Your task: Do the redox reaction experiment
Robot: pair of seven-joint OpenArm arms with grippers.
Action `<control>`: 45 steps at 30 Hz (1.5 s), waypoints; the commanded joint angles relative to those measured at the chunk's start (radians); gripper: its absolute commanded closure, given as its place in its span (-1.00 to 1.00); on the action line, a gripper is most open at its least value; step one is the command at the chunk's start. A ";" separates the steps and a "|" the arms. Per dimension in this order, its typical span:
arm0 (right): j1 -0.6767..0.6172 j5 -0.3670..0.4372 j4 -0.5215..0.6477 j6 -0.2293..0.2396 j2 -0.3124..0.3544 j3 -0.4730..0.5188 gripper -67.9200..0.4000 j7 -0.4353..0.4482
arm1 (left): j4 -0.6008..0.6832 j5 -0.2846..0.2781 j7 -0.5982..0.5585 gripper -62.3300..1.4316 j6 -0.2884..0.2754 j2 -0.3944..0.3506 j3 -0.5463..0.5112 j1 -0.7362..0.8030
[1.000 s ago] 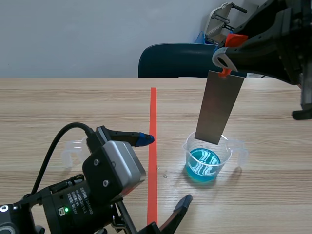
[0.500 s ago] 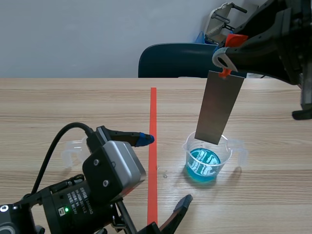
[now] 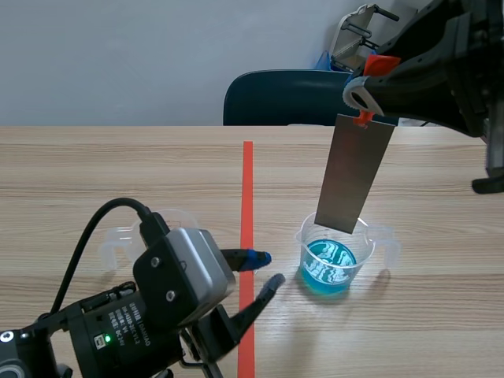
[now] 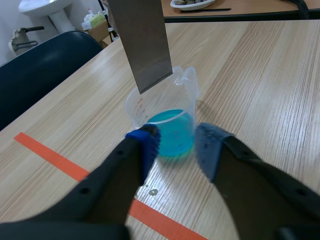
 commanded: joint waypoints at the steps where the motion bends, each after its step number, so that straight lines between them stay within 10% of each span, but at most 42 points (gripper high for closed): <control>1: 0.009 0.003 0.010 -0.005 0.008 0.014 0.97 0.011 | 0.023 -0.006 0.008 0.91 0.005 0.004 -0.003 0.000; 17: 0.009 0.004 0.010 -0.005 0.008 0.014 0.97 0.011 | -0.006 -0.190 0.064 0.90 0.005 0.053 0.001 -0.125; 45: 0.009 0.004 0.010 -0.005 0.008 0.014 0.97 0.011 | -0.238 -0.198 0.090 0.90 0.042 0.239 0.001 -0.256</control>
